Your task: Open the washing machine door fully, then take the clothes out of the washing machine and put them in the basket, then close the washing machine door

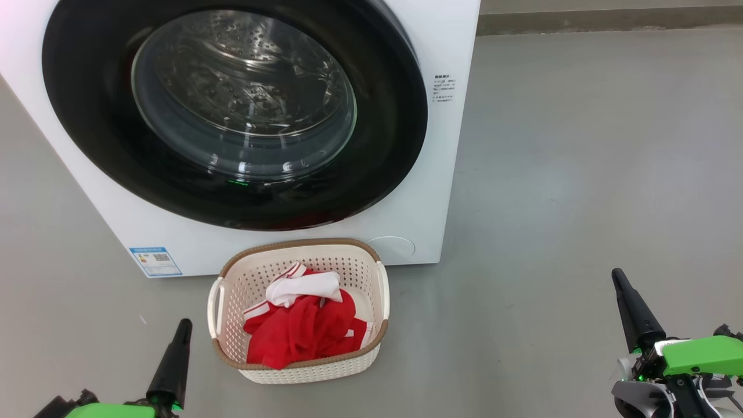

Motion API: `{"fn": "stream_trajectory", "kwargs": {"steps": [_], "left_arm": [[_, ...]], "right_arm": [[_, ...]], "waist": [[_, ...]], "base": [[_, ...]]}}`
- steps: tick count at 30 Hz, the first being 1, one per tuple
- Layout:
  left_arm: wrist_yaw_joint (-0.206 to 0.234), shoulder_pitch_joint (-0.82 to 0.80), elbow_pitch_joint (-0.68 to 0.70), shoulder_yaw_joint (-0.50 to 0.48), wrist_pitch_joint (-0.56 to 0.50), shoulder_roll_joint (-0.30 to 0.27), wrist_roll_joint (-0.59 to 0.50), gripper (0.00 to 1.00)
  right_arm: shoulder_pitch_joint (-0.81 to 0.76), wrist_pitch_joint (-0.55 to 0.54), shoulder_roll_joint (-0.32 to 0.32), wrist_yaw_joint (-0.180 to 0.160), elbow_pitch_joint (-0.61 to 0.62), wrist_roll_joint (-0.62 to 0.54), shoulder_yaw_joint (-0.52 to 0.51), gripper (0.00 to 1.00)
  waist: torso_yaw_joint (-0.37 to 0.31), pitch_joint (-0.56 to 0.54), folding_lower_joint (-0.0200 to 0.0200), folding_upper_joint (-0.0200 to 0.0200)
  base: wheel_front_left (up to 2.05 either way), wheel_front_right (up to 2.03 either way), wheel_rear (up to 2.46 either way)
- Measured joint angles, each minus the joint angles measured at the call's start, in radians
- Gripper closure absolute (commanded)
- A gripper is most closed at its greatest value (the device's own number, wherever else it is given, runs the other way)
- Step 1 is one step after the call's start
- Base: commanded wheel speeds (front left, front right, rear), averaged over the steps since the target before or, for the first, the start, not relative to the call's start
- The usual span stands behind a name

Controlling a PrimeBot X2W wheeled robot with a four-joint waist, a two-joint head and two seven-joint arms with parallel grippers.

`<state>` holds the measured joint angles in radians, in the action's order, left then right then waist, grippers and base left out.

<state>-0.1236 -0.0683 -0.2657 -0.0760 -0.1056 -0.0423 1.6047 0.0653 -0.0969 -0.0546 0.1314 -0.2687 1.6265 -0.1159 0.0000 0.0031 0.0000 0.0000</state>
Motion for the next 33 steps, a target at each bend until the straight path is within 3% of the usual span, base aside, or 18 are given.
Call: {"fn": "stream_trajectory", "kwargs": {"steps": [33], "left_arm": [[0.0,0.0,0.0,-0.001,0.0,0.0,0.0,1.0]], "right_arm": [[0.0,-0.002,0.003,0.0,0.0,-0.002,-0.003,1.0]], "waist": [[0.0,0.0,0.0,0.0]], "base": [[0.0,0.0,0.0]]}}
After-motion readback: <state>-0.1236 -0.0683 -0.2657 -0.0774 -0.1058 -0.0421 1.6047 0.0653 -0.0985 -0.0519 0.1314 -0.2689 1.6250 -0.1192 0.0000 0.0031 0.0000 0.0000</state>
